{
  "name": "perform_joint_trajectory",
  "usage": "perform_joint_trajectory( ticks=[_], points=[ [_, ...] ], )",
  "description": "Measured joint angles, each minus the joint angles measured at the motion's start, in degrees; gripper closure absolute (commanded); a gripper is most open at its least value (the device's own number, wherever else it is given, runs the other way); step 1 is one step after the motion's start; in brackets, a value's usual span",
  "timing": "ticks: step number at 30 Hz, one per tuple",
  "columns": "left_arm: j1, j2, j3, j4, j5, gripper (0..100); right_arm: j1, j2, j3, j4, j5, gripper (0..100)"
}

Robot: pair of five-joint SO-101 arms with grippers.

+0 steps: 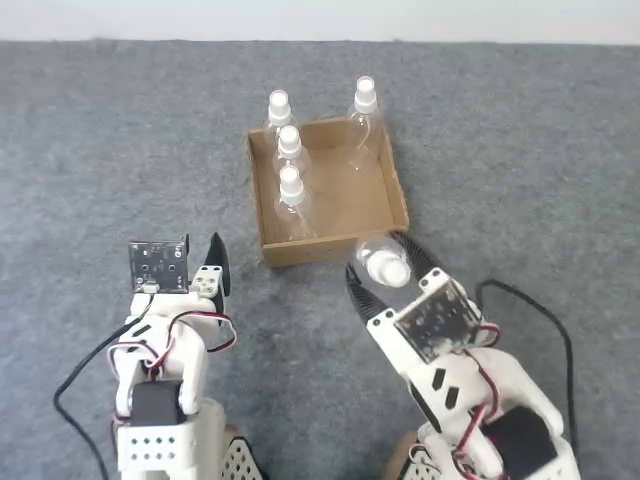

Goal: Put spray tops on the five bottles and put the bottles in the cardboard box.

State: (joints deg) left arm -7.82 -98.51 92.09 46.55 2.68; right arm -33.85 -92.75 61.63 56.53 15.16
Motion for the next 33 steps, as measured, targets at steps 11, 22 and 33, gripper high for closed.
perform_joint_trajectory(
  ticks=[11, 22, 33],
  points=[
    [0.0, 0.0, 0.0, 0.0, 0.0, 87, 2.1, 15.7, -11.1, -1.0, 0.1, 96.1],
    [-0.1, 0.0, 0.0, 0.0, 0.0, 87, 7.4, 32.8, -11.9, -13.6, 0.1, 96.1],
    [-2.2, 0.0, 0.0, 0.0, 0.0, 87, 7.6, 47.0, -11.8, -27.8, 0.1, 96.1]
  ],
)
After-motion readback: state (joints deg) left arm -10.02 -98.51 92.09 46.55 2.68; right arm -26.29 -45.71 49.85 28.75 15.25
